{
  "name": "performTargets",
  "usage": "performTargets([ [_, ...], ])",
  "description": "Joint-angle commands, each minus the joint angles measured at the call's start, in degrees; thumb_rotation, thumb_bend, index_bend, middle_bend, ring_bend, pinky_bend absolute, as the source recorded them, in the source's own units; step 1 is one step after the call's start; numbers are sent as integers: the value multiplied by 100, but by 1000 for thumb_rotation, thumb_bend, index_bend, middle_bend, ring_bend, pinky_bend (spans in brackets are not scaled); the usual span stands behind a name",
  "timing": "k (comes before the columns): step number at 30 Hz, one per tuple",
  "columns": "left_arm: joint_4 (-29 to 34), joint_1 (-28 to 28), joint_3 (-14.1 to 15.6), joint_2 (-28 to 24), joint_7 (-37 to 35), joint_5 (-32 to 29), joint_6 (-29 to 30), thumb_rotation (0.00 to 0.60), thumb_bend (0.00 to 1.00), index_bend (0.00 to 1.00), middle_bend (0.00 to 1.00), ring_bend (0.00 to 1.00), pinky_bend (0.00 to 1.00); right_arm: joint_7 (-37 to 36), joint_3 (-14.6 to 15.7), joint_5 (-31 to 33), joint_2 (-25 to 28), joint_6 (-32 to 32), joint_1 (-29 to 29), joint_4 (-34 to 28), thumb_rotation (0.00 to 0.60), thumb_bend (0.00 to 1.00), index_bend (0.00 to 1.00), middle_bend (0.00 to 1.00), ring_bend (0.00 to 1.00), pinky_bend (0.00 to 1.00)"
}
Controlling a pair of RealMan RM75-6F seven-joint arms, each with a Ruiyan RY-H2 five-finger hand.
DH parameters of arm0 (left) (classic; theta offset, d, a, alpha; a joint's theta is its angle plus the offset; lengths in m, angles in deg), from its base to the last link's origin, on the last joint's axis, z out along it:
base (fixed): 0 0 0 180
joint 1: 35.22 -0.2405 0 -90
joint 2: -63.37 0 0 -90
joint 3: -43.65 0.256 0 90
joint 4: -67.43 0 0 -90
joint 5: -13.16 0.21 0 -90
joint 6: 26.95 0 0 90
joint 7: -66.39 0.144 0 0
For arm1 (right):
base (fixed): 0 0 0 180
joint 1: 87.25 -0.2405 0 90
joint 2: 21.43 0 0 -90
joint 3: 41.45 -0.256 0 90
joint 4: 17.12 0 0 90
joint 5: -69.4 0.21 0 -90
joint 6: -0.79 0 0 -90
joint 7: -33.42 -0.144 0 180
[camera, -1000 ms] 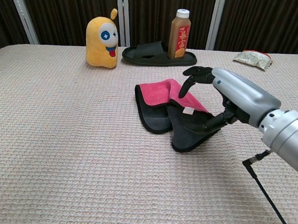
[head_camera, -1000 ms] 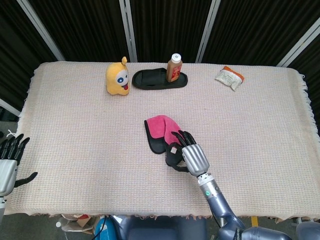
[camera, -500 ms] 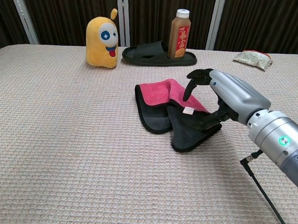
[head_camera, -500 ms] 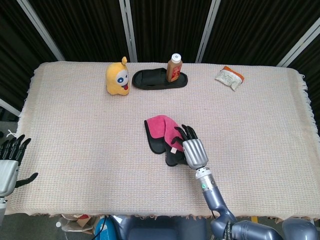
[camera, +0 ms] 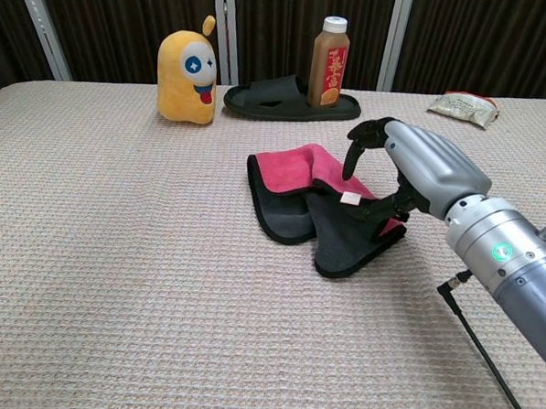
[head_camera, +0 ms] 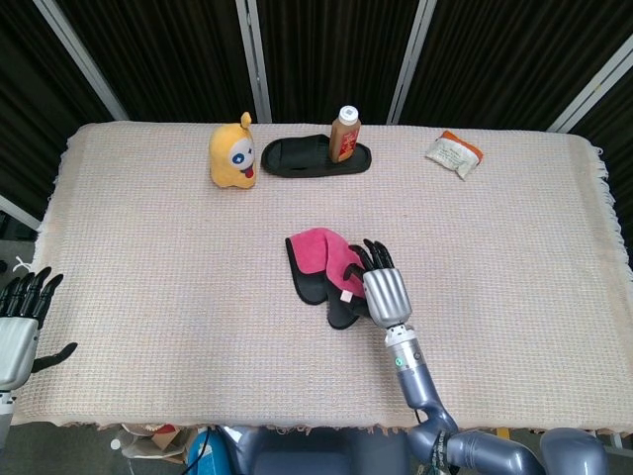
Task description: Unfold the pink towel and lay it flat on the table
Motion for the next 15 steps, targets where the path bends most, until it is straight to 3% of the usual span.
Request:
performTargets([
  [1, -11, 3, 4, 4, -2, -2, -13, 600, 0, 0, 0, 0, 0, 44, -12, 32, -25, 42, -8, 74, 600, 293, 508, 214, 97, 99],
  [15, -3, 14, 33, 26, 45, 29, -40, 600, 0, 0, 0, 0, 0, 147, 122, 100, -26, 114, 37, 205, 600, 349, 549, 231, 97, 100],
])
